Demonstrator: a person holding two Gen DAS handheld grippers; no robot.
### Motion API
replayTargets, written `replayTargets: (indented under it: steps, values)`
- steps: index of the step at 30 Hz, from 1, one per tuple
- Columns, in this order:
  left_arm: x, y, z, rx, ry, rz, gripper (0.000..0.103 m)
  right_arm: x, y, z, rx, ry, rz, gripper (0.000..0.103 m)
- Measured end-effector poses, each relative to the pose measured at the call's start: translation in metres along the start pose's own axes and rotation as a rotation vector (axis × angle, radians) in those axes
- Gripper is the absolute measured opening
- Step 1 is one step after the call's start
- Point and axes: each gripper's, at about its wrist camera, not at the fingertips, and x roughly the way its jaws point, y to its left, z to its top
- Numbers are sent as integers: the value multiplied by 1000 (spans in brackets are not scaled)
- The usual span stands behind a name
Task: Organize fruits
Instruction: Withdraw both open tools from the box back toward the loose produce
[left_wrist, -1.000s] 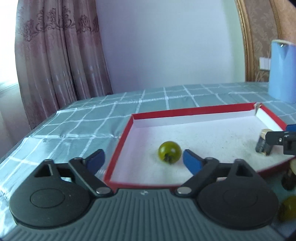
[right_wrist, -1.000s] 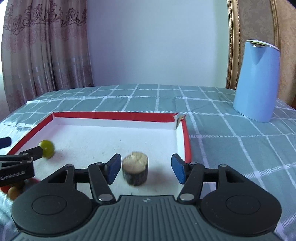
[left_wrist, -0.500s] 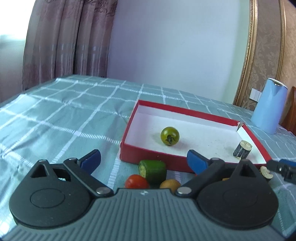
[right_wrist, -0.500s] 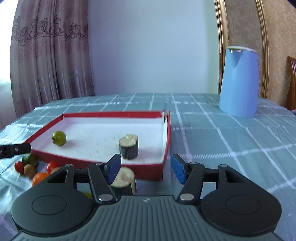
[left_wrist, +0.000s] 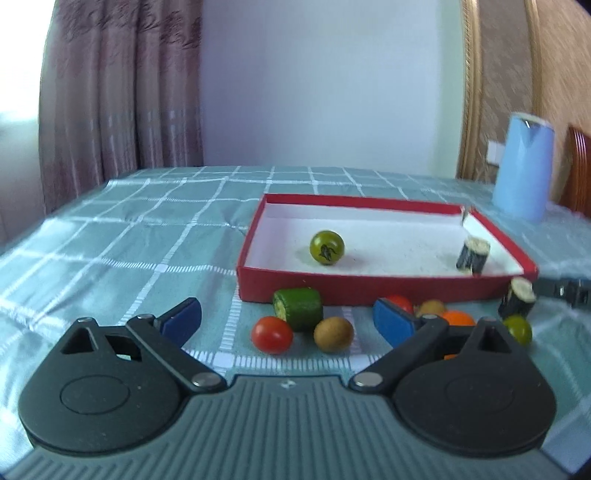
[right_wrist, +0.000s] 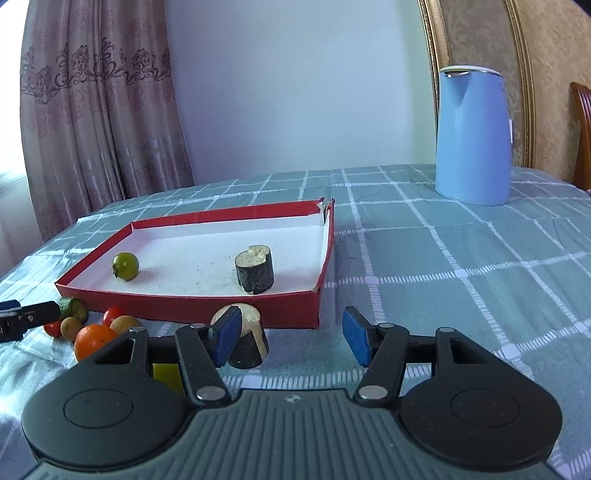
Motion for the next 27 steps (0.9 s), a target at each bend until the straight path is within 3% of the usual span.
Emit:
replayTargets:
  steps: [6,12,21,27]
  values:
    - [-1,-13,-9,116,15,90,99,0,12,-1,-72,8,30,59]
    - [15,-10,-7,115,106,100,100,5,21,-1,-126,37,48,59]
    - [33,1,-1,108,173,10,97,20,14,-2,-78,136,70,59]
    - [27,14,-2,146,147,-58,93,23,13,-1,-66,148,70,59]
